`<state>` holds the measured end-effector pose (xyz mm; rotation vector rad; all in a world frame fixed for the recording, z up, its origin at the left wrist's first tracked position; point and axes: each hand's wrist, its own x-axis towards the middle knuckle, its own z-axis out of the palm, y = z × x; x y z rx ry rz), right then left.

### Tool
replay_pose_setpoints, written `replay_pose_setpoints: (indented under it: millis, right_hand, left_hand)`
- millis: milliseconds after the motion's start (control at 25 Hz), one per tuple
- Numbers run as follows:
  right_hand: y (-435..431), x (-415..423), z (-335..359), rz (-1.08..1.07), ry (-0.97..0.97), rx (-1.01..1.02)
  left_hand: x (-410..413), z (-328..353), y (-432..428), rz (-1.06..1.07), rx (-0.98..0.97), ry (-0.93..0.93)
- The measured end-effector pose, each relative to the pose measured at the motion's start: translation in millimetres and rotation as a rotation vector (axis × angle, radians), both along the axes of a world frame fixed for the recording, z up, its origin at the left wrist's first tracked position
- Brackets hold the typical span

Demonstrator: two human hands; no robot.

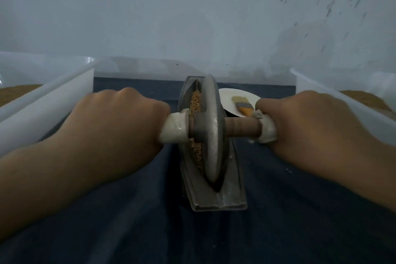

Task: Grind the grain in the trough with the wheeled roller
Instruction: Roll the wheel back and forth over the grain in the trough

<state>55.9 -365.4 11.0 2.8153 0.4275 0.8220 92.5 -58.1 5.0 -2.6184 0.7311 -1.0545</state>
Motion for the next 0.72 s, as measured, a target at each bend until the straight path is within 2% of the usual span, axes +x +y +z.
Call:
replay_pose_setpoints:
  millis: [160,280,360,520,720]
  right_hand:
    - [13,46,-9,-0.147,-0.04,0.008]
    - [27,107,-9,-0.221,0.009,0.098]
    - [29,123,-4,-0.25,0.041,0.125]
    - [19,72,-7,-0.159,0.031,0.044]
    - [0,1,-1,-0.007,-0.034,-0.013]
  left_hand:
    - [40,-6,-25,0.185,0.055,0.06]
    - [94,2,-46,0.254,-0.033,0.114]
    - [104,11,-53,0.264,-0.025,0.109]
    - [55,-1,-37,0.196,-0.026,0.109]
    - [-5,5,-8,0.024,0.01,-0.013]
